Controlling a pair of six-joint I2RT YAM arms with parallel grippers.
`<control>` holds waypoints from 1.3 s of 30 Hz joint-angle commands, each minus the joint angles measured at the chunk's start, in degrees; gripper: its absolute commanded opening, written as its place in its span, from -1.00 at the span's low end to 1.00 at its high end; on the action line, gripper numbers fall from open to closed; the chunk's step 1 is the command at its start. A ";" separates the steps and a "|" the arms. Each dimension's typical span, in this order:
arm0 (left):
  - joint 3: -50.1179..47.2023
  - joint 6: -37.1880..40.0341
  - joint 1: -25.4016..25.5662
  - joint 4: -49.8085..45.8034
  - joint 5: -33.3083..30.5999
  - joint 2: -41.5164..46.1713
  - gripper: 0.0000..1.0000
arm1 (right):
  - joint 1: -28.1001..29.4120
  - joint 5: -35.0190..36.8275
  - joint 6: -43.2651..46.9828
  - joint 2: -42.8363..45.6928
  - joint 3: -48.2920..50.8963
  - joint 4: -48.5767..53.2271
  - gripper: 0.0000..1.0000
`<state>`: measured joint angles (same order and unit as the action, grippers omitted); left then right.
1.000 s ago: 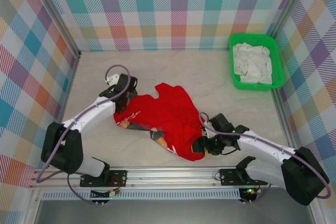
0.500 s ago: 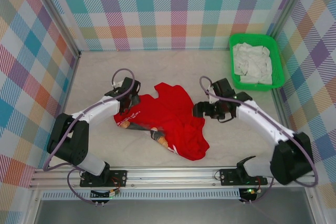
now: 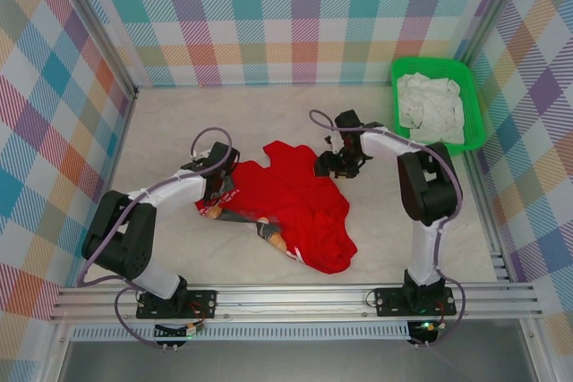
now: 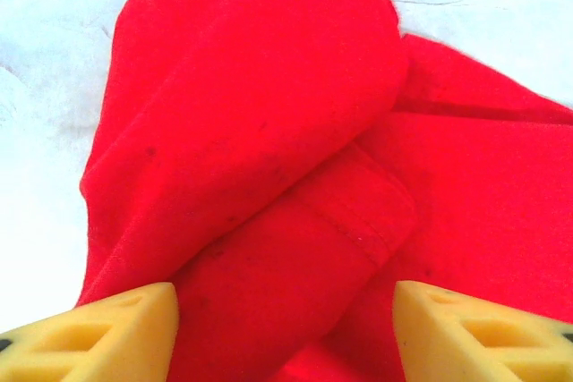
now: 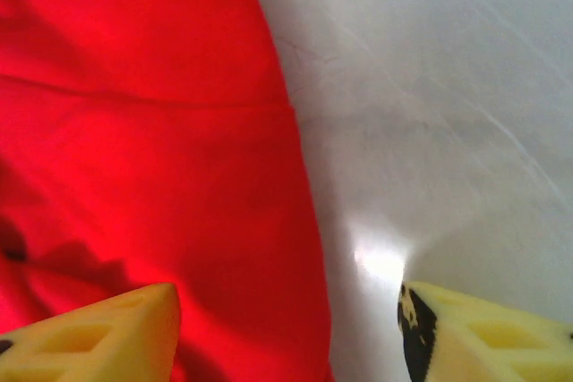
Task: Fold and stack the t-shirts
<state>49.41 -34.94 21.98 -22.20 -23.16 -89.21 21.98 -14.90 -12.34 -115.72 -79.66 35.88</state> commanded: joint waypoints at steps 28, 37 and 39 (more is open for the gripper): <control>15.33 9.37 -0.18 2.90 4.80 -7.63 -1.00 | -9.11 17.68 4.59 -17.67 -44.82 16.05 -1.00; 22.08 12.27 -0.27 1.15 2.10 -11.51 -1.00 | -11.02 22.75 2.76 -25.11 -56.48 19.39 -1.00; 19.65 11.67 -0.27 2.02 2.34 -9.78 -1.00 | -11.17 23.08 1.55 -25.96 -56.42 19.47 -1.00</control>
<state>70.41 -24.14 21.98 -19.38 -19.16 -101.23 11.20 5.72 -9.17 -139.96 -134.41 52.60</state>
